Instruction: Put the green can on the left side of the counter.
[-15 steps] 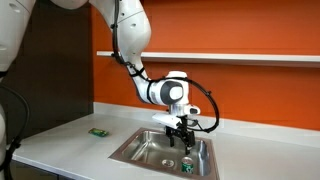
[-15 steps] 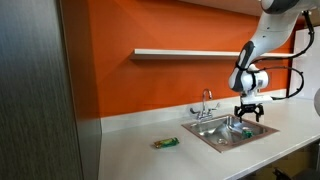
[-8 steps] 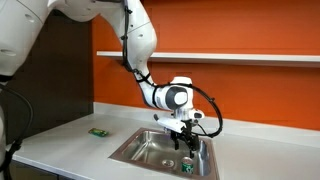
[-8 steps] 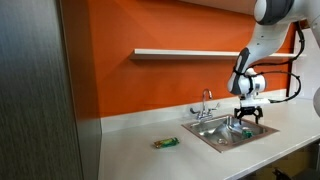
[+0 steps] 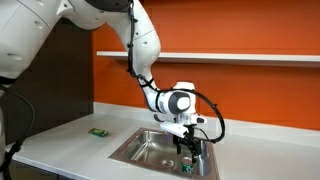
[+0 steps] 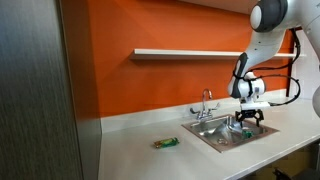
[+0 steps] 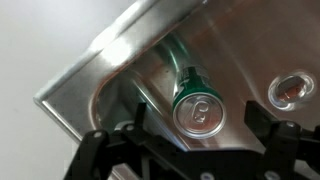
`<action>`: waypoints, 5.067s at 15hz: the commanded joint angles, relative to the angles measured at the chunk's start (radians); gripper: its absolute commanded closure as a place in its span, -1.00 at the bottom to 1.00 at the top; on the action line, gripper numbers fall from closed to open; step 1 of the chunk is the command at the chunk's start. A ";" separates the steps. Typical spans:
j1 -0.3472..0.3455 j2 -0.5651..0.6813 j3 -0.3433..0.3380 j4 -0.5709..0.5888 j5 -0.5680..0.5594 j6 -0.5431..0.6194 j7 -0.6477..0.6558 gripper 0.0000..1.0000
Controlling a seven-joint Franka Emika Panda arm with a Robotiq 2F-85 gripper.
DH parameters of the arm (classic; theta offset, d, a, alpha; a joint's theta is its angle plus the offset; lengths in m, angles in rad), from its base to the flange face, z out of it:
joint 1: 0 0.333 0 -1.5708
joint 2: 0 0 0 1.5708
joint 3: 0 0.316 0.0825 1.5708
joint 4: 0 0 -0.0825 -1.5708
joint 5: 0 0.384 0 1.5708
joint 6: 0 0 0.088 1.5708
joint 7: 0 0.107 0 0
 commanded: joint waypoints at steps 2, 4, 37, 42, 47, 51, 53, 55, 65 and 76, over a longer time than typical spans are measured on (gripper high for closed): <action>-0.021 0.041 0.023 0.040 0.017 -0.020 -0.003 -1.00; -0.021 0.056 0.022 0.048 0.015 -0.024 -0.002 -1.00; -0.019 0.168 0.017 0.160 0.007 -0.051 0.007 0.17; -0.010 0.163 0.018 0.156 0.003 -0.050 0.009 0.18; 0.022 0.111 0.017 0.123 -0.010 -0.070 0.019 0.18; 0.066 0.060 -0.001 0.099 -0.038 -0.105 0.040 0.18; 0.091 0.022 -0.014 0.082 -0.063 -0.124 0.056 0.18; 0.108 -0.026 -0.020 0.059 -0.090 -0.144 0.062 0.18; 0.148 -0.266 -0.004 -0.061 -0.219 -0.245 0.075 0.18; 0.193 -0.525 0.117 -0.190 -0.244 -0.350 0.043 0.18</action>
